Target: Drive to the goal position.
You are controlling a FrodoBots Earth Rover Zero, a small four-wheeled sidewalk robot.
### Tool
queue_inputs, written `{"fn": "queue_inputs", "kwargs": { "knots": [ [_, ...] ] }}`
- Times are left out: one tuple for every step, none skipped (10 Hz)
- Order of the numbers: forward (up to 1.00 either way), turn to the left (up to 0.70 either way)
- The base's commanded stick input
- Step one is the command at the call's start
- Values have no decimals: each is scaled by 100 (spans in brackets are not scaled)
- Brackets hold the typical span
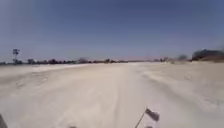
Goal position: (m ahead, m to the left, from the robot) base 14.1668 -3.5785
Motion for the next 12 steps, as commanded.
{"fn": "queue_inputs", "kwargs": {
  "knots": [
    [70, 0],
    [70, 0],
    [70, 0],
    [70, 0],
    [70, 0],
    [70, 0],
    [70, 0],
    [70, 0],
    [70, 0],
    [70, 0],
    [70, 0],
    [70, 0]
  ]
}}
